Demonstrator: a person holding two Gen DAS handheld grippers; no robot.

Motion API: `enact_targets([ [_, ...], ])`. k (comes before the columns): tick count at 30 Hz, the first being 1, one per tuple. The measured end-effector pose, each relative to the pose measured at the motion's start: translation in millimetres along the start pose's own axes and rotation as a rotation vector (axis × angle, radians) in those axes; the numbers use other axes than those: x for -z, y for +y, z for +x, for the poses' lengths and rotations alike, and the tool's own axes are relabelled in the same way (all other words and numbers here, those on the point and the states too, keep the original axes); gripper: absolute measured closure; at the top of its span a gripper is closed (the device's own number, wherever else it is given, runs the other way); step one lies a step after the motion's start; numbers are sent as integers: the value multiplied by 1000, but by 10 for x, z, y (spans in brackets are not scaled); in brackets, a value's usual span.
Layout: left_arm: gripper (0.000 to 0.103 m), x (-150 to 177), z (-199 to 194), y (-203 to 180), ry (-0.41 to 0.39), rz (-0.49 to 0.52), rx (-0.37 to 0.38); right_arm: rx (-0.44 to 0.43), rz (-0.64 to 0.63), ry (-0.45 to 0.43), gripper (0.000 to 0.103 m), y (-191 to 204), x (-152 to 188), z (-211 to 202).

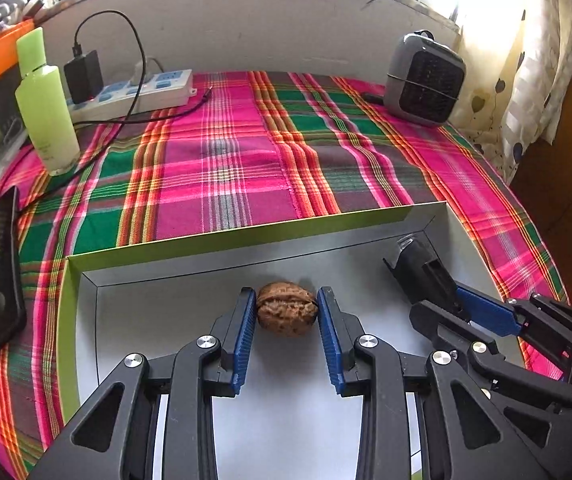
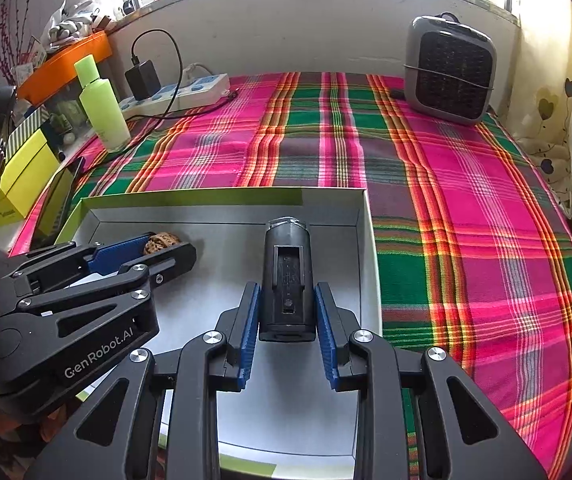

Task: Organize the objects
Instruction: 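Lower the walnut and black device into the box and open both grippers, then move the right gripper to the white round jar and grasp it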

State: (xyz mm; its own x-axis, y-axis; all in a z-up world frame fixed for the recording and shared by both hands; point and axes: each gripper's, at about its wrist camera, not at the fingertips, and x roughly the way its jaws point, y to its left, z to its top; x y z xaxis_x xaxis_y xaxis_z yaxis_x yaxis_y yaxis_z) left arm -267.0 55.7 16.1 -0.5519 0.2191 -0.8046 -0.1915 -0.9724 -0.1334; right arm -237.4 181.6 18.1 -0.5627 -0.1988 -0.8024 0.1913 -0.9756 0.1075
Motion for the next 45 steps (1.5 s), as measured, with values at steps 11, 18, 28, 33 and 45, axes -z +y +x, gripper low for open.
enact_targets([
  [11,59,-7,-29,4,-10,8,-5,23,-4,2,74,15,-5,10],
  [18,52,15,-158,32,-30,2,-5,26,7,-18,69,26,21,-66],
  [28,46,134,-491,67,-80,6,8,11,13,-58,64,63,141,-319],
  [33,46,277,-713,117,-110,-3,8,1,10,-85,64,66,269,-491],
  [45,46,743,-1224,341,-186,-40,3,-19,25,-144,64,18,650,-874],
])
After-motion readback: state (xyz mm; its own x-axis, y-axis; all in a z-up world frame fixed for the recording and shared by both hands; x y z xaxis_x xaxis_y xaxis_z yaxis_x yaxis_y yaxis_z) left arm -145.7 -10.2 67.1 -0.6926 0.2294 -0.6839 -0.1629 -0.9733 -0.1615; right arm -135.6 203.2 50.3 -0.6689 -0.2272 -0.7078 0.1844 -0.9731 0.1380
